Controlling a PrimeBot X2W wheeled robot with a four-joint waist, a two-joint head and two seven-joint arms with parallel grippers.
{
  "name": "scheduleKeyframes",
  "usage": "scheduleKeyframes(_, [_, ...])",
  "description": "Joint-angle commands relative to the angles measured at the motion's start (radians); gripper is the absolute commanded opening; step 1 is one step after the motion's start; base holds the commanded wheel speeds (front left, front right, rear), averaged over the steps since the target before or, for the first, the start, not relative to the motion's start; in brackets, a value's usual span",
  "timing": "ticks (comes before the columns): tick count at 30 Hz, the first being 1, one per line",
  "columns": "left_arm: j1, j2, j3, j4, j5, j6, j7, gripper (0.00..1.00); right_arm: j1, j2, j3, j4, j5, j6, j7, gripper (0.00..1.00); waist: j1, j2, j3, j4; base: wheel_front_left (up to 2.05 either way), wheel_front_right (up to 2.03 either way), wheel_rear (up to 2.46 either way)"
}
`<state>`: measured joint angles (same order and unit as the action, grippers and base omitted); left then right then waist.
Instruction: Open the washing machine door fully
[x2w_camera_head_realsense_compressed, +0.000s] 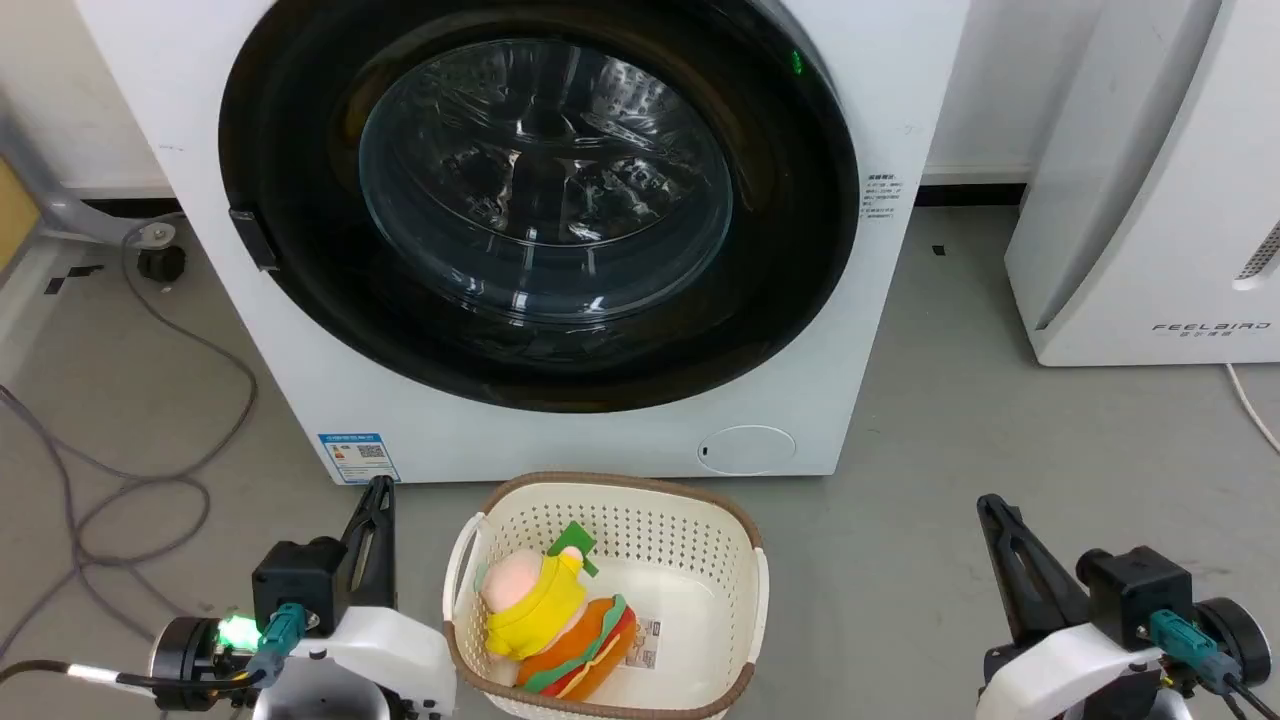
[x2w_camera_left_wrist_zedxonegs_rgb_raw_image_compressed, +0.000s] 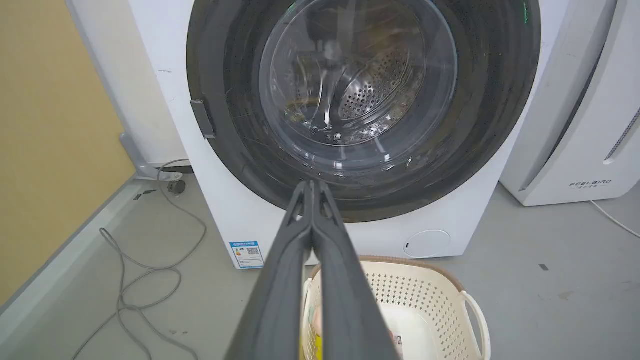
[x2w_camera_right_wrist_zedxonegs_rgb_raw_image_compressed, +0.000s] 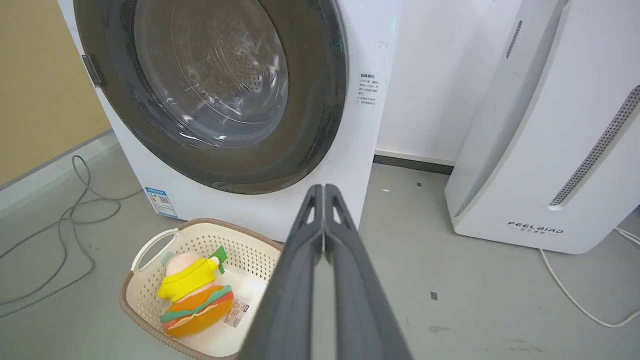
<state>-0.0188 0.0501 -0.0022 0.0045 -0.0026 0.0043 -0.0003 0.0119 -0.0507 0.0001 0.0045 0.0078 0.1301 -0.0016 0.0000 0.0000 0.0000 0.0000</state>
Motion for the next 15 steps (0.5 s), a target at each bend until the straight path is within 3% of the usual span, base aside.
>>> scheduleKeyframes(1, [0.019, 0.0, 0.002, -0.005, 0.003, -0.004, 0.0, 0.0, -0.012, 0.001, 0.0, -0.005, -0.008, 0.001, 0.002, 0.0, 0.0, 0.0, 0.0, 0.0, 0.0, 0.0, 0.0])
scheduleKeyframes(15, [0.019, 0.0, 0.002, -0.005, 0.003, -0.004, 0.0, 0.0, -0.012, 0.001, 0.0, -0.005, -0.008, 0.001, 0.002, 0.0, 0.0, 0.0, 0.0, 0.0, 0.0, 0.0, 0.0])
